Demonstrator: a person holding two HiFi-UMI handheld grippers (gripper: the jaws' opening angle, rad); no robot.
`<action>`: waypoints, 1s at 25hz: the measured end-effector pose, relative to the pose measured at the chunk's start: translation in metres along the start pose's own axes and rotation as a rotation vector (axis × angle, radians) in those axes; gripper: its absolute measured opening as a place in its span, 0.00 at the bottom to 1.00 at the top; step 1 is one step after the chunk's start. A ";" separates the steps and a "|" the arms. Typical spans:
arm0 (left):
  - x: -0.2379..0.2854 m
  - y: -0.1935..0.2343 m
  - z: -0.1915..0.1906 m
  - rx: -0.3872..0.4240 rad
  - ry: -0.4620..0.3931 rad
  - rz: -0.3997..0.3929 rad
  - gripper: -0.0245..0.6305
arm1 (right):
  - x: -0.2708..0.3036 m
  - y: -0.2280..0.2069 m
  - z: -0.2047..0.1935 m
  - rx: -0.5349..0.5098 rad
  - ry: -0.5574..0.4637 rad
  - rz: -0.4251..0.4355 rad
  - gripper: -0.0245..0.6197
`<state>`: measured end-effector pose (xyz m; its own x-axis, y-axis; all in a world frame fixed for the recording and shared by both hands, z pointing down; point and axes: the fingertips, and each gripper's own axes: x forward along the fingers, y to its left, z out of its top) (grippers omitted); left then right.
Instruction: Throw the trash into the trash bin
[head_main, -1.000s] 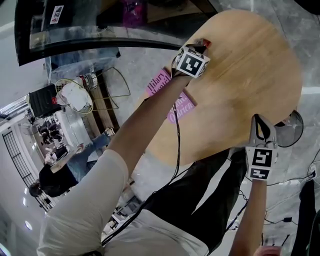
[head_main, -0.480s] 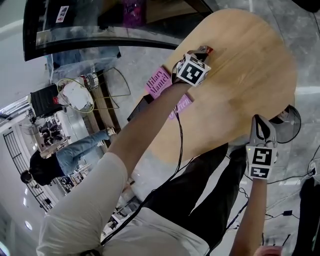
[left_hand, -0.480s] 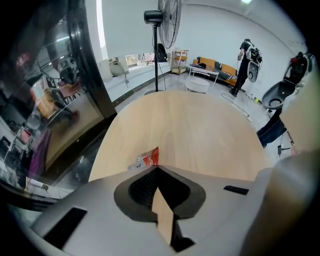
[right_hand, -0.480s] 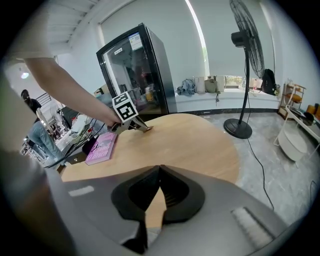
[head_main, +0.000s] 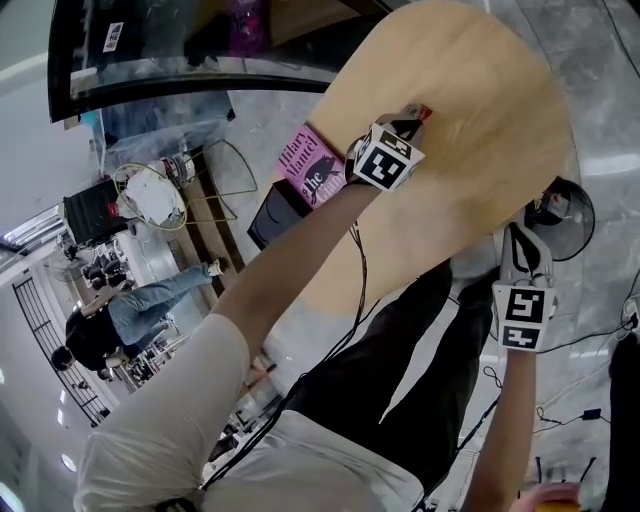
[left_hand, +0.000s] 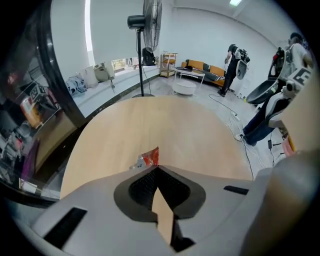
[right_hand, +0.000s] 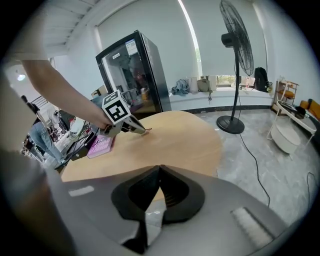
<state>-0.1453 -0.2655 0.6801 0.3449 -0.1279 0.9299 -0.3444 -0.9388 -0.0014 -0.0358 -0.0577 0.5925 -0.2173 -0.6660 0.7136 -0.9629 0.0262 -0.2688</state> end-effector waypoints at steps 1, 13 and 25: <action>0.000 -0.010 0.002 0.010 -0.003 -0.008 0.05 | -0.005 -0.002 -0.004 0.006 -0.002 -0.004 0.05; -0.001 -0.145 0.042 0.196 -0.053 -0.115 0.05 | -0.061 -0.034 -0.061 0.088 -0.011 -0.074 0.05; 0.031 -0.299 0.039 0.294 -0.034 -0.267 0.05 | -0.099 -0.075 -0.138 0.213 -0.011 -0.156 0.05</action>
<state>0.0026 -0.0018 0.6948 0.4194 0.1272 0.8989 0.0240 -0.9913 0.1291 0.0357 0.1092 0.6312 -0.0663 -0.6579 0.7502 -0.9289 -0.2338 -0.2871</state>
